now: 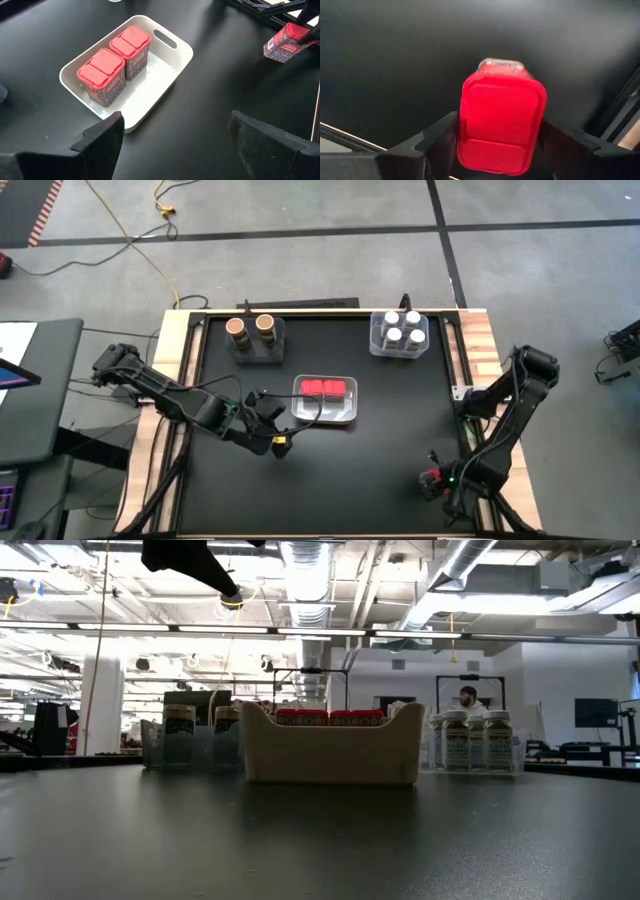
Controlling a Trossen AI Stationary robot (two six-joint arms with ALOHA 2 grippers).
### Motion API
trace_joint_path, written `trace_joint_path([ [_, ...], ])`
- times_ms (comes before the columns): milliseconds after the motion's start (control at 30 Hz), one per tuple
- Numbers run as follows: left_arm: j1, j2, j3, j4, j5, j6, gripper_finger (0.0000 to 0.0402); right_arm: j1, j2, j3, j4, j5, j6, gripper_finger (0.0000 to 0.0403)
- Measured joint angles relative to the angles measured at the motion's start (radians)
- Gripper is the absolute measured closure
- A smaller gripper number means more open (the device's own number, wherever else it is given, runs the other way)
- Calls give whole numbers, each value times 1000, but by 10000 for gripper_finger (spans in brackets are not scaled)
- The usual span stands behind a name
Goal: Sort spices by type
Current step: Put the red seasoning can into the gray bin
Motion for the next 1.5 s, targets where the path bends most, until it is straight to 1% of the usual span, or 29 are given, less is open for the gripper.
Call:
trace_joint_path([
  [433,0,0,0,-2,3,7,58,0,10,-4,-36,0,-11,120],
  [533,0,0,0,-2,3,8,58,-1,10,-4,-34,-1,-11,131],
  [667,0,0,0,-3,3,8,58,-1,9,-4,-33,-7,-18,160],
  [733,1,0,0,-7,3,10,58,-1,9,-4,-33,-7,-41,162],
  [800,1,0,0,-19,3,50,58,-6,9,-4,-35,-8,-57,162],
  [900,1,-5,0,-58,3,214,58,-18,6,-3,-39,-4,-86,162],
  [1000,1,-9,2,-65,16,305,58,-38,-6,4,-60,43,-137,162],
  [1100,1,-19,2,-72,23,308,58,-72,-42,29,-93,103,-222,162],
  [1167,1,-21,2,-71,33,271,58,-102,-72,44,-120,153,-287,162],
  [1267,-2,-19,2,-71,67,263,58,-159,-127,75,-135,242,-423,162],
  [1367,-8,-20,1,-69,82,318,58,-234,-179,108,-131,328,-632,162],
  [1433,-18,-20,-17,-41,48,343,58,-300,-206,133,-125,353,-779,162],
  [1500,-28,-31,-57,12,9,373,58,-378,-218,166,-115,354,-934,158],
])
